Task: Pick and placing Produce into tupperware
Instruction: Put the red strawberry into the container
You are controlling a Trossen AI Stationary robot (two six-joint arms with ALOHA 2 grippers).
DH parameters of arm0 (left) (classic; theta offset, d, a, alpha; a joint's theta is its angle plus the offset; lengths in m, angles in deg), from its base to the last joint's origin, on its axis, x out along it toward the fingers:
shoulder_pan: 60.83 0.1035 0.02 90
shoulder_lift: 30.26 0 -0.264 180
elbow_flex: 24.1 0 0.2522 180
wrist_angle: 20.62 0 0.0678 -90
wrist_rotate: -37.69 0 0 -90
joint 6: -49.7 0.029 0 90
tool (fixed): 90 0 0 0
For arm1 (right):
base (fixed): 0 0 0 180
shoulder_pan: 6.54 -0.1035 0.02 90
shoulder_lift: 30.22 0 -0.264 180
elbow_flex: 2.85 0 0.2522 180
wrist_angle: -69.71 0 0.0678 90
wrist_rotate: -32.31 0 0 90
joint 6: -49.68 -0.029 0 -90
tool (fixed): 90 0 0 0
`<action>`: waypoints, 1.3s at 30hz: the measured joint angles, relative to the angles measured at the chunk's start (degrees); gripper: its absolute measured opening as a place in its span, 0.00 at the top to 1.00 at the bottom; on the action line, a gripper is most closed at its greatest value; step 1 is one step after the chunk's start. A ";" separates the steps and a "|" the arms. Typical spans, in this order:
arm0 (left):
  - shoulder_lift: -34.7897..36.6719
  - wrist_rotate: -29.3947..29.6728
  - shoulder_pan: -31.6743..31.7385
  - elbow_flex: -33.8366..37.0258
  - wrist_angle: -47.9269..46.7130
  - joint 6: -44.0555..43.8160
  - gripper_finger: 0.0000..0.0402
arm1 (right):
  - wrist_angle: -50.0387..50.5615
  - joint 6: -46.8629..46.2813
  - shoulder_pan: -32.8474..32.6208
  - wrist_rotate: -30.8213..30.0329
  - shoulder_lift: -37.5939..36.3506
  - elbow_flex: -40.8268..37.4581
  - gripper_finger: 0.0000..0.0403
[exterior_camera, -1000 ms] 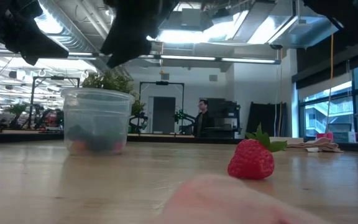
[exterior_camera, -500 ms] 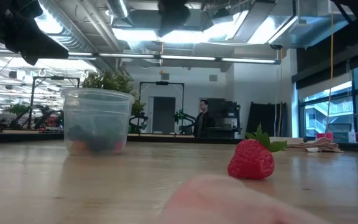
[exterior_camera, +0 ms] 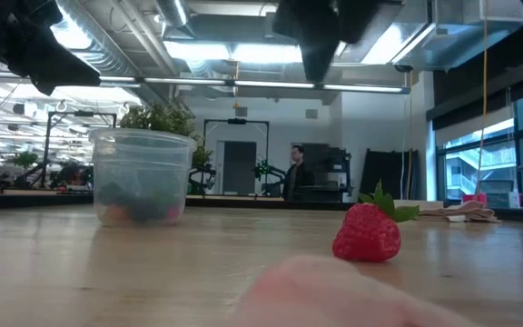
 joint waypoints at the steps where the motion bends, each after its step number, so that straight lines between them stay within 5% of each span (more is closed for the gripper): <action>1: 0.00 0.00 0.00 0.00 0.00 0.00 0.79 | -1.59 -0.43 -0.81 -1.38 0.00 -1.71 0.34; 7: 0.00 -1.09 -0.02 0.00 0.00 0.00 0.76 | -14.66 -6.07 -2.87 -4.27 0.00 -13.47 0.34; 16: 0.00 -4.10 -0.02 -0.02 0.00 -0.02 0.73 | -21.27 -12.09 -3.31 -1.36 -0.01 -24.74 0.34; 39: 0.00 -4.10 0.00 0.00 -0.04 0.00 0.71 | -31.48 -8.93 -3.98 -1.87 0.35 -26.73 0.34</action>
